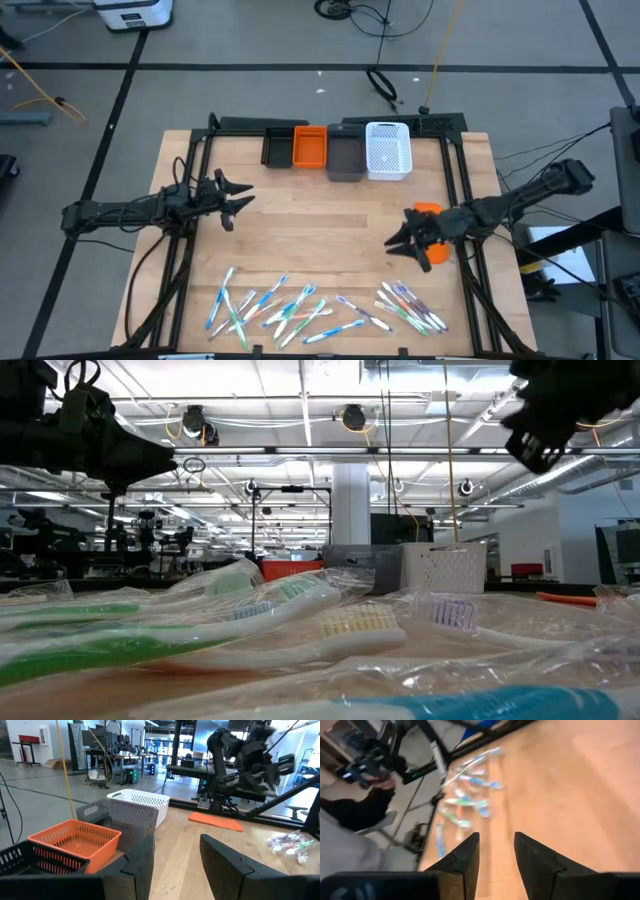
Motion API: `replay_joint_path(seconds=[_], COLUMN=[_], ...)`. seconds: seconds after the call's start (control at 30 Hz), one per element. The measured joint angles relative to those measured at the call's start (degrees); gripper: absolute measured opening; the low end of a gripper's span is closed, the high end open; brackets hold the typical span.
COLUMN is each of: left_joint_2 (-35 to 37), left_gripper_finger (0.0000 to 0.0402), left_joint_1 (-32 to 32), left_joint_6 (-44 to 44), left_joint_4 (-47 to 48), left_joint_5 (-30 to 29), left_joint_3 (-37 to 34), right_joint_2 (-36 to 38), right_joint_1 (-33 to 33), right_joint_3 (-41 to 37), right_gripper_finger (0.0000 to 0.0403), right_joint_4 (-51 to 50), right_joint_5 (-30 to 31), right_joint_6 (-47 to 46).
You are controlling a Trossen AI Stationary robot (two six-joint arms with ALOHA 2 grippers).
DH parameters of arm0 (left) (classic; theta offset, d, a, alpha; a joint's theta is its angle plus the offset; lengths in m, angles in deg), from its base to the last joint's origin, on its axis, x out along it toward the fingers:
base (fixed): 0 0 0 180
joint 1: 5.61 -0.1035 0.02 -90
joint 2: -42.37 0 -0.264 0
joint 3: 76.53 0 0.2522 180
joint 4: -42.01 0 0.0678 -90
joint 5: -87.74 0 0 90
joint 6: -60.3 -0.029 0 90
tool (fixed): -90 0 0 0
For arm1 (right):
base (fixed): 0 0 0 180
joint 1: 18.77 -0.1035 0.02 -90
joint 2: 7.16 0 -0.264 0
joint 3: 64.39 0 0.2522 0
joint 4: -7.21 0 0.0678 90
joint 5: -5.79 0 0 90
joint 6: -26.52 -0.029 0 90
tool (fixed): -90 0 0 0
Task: Pick & Place Toothbrushes
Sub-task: Put the purple toothbrush into the orange bin
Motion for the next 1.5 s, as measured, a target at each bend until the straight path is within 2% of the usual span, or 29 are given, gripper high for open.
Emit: replay_joint_path(seconds=[0.13,0.3,0.47,0.63,1.0,1.5], left_joint_2=[0.0,0.0,0.0,0.0,0.0,0.0], left_gripper_finger=[0.0159,0.0159,0.0159,0.0159,0.0159,0.0159], left_joint_1=[0.0,0.0,0.0,0.0,0.0,0.0], left_joint_6=[0.1,0.2,0.4,0.3,1.0,1.2], left_joint_4=[0.0,-0.1,-0.3,-1.3,-1.4,-1.3], left_joint_5=[0.0,0.0,0.0,0.0,0.0,0.0], left_joint_3=[0.0,0.0,0.0,0.0,0.0,0.0], right_joint_2=[-8.5,-15.8,-20.6,-23.8,-27.3,-32.8], right_joint_1=[-4.0,-8.2,-10.9,-12.4,-14.2,-14.4], right_joint_3=[6.4,12.0,12.9,12.8,12.8,12.1], right_gripper_finger=[0.0114,0.0114,0.0114,0.0114,0.0114,0.0114], right_joint_4=[-11.2,-19.2,-19.9,-21.6,-25.7,-26.5], right_joint_5=[-0.1,-1.6,-6.5,-10.0,-10.6,-10.7], right_joint_6=[-7.1,-17.3,-26.9,-32.8,-37.8,-37.8])
